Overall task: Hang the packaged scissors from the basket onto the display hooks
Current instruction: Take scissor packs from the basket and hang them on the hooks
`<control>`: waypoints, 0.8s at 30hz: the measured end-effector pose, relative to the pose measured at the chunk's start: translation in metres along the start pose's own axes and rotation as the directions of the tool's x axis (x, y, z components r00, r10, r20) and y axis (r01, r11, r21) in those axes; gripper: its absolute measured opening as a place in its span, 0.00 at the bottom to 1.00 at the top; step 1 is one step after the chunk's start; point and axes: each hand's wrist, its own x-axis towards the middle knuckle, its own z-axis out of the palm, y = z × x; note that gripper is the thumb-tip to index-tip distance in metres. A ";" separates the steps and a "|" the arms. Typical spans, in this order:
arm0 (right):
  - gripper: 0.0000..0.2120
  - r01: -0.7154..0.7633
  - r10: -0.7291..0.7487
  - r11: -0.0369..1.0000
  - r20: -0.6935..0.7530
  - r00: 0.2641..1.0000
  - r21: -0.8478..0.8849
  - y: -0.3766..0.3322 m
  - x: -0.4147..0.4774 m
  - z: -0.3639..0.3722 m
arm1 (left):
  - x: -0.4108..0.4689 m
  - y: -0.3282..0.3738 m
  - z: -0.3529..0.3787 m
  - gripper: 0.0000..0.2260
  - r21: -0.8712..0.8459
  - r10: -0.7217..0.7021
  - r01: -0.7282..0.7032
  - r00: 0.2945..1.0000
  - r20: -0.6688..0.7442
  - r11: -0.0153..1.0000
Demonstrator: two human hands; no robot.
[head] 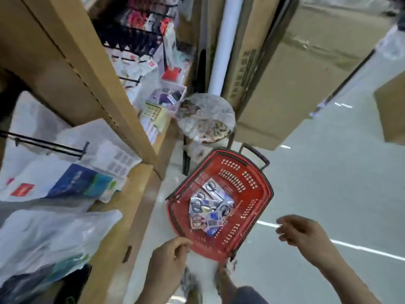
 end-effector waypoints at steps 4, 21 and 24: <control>0.10 -0.129 0.128 0.990 0.026 0.991 0.060 0.067 0.035 0.018 | 0.034 -0.019 0.058 0.11 0.105 -0.070 0.057 0.990 0.123 0.993; 0.13 0.036 -0.005 0.991 0.232 0.973 -0.128 0.238 0.420 0.265 | 0.388 -0.223 0.301 0.18 0.414 -0.134 0.002 0.948 0.290 0.910; 0.21 0.072 0.055 0.926 0.320 0.946 -0.372 0.259 0.471 0.301 | 0.433 -0.249 0.332 0.35 0.709 -0.058 -0.225 0.934 0.352 0.668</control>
